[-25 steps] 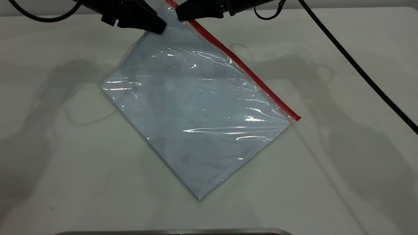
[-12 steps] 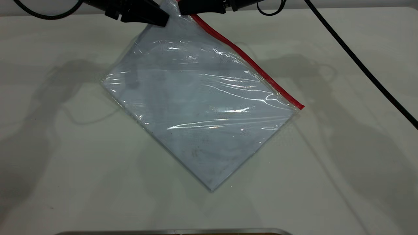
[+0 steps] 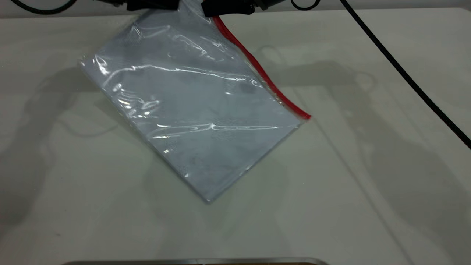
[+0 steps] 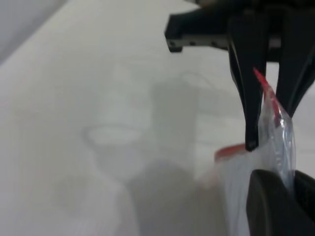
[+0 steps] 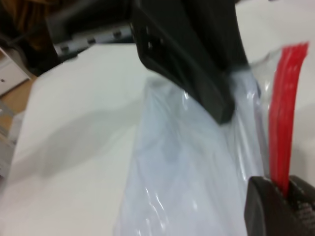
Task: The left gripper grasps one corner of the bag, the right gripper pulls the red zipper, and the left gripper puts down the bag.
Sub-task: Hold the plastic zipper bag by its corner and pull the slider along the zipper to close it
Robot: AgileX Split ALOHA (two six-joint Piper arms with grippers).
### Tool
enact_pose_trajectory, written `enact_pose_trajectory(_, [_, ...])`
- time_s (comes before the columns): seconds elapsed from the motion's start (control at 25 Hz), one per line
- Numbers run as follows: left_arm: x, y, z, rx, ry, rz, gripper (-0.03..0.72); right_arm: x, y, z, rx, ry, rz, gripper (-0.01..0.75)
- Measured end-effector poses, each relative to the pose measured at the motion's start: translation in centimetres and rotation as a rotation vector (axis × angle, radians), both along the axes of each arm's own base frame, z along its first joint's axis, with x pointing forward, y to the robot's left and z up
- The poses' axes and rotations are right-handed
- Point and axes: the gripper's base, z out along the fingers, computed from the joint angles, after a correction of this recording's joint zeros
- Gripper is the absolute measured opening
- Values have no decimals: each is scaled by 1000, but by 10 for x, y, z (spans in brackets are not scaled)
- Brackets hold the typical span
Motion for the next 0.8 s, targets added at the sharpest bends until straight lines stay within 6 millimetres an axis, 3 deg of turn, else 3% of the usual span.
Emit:
enact_pose_trajectory(0.4, [8,18,3,-93,-5,103,51,-3,-9,-16,-236,-35,59,45])
enact_pose_trajectory(0.6, [14,28,19,-146,-55,166,51,-4,-36,-38,-420,15,83,47])
enact_pose_trajectory(0.8, [15,28,25,-159,-70,176,51,-9,-62,-45,-559,149,106,48])
